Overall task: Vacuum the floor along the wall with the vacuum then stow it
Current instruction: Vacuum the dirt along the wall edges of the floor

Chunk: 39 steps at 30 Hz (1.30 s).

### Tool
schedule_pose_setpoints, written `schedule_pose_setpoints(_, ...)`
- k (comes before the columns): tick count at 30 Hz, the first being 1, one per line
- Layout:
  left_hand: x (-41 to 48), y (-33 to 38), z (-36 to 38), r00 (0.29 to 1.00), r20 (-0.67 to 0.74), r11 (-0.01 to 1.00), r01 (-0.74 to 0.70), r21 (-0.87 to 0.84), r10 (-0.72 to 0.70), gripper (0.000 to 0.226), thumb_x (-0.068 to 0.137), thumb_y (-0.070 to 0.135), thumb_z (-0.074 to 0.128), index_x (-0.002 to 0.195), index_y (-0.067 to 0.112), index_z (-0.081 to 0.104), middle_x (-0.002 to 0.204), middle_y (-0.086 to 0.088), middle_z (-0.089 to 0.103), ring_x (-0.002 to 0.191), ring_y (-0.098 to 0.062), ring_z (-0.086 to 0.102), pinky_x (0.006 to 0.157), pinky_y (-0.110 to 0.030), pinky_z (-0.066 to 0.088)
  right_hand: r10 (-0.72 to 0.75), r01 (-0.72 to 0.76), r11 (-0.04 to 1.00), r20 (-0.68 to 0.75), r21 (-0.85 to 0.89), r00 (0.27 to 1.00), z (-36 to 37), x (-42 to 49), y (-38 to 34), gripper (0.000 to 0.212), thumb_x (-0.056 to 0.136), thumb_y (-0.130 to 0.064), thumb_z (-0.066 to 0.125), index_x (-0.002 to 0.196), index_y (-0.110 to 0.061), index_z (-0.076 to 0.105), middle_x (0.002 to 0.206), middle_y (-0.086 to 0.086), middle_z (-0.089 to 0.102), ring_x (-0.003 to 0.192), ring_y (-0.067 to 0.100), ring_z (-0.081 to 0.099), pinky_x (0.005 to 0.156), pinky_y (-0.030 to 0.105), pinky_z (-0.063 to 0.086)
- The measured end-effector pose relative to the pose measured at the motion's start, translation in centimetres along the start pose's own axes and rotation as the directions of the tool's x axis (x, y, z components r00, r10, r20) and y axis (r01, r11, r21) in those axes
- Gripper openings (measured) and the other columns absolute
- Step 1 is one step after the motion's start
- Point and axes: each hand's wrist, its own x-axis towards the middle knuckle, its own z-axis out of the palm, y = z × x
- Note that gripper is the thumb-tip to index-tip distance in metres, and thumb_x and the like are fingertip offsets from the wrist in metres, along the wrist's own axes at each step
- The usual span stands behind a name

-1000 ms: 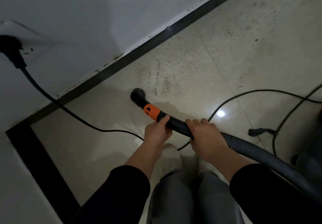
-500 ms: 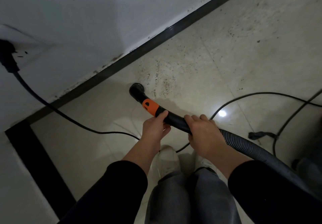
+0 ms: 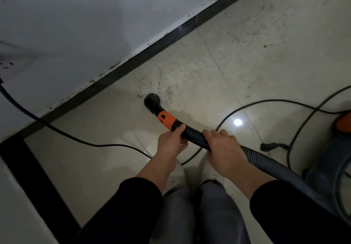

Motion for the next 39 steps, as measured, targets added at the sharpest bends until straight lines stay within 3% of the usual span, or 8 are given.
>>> schedule_pose_setpoints(13,-2.0,-2.1,4.3,1.000,0.013,0.999,0.028,0.037,-0.028,0.022,0.093,0.019,0.063,0.109,0.003,0.061,0.106,-0.015,0.069,0.089,-0.016,0.066,0.064,-0.019,0.053,0.049,-0.049,0.999,0.004,0.012,0.999,-0.3,-2.9,4.2,0.039,0.090,-0.013,0.052,0.127,-0.020,0.043,0.118,0.000,0.056,0.109,0.023,0.048,0.089,0.036,0.040)
schedule_pose_setpoints(20,-2.4,-2.6,6.8,0.999,0.047,0.998,0.018,0.067,-0.021,0.018,0.093,0.020,0.063,0.104,0.006,0.061,0.108,-0.015,0.069,0.091,-0.017,0.066,0.076,-0.024,0.053,0.071,-0.071,0.997,0.000,0.023,0.997,-0.9,-3.6,6.4,0.041,0.091,-0.015,0.051,0.131,-0.021,0.040,0.120,-0.001,0.054,0.110,0.022,0.047,0.089,0.035,0.039)
schedule_pose_setpoints(27,-2.3,-3.1,8.6,0.998,0.055,0.995,0.014,0.101,-0.020,0.017,0.093,0.020,0.063,0.101,0.005,0.061,0.104,-0.015,0.069,0.092,-0.019,0.067,0.068,-0.021,0.052,0.097,-0.097,0.994,0.003,0.044,0.995,-1.1,-4.2,8.2,0.041,0.090,-0.016,0.054,0.128,-0.021,0.041,0.119,-0.002,0.054,0.109,0.021,0.048,0.089,0.034,0.040)
schedule_pose_setpoints(39,-1.3,-2.1,8.5,0.999,0.040,0.995,-0.013,0.101,0.009,0.015,0.093,0.020,0.063,0.103,0.008,0.061,0.098,-0.009,0.069,0.089,-0.015,0.066,0.081,-0.026,0.052,0.069,-0.068,0.995,-0.016,0.071,0.997,-0.7,-2.5,8.1,0.041,0.092,-0.018,0.054,0.130,-0.021,0.041,0.120,-0.001,0.055,0.108,0.021,0.048,0.090,0.034,0.041)
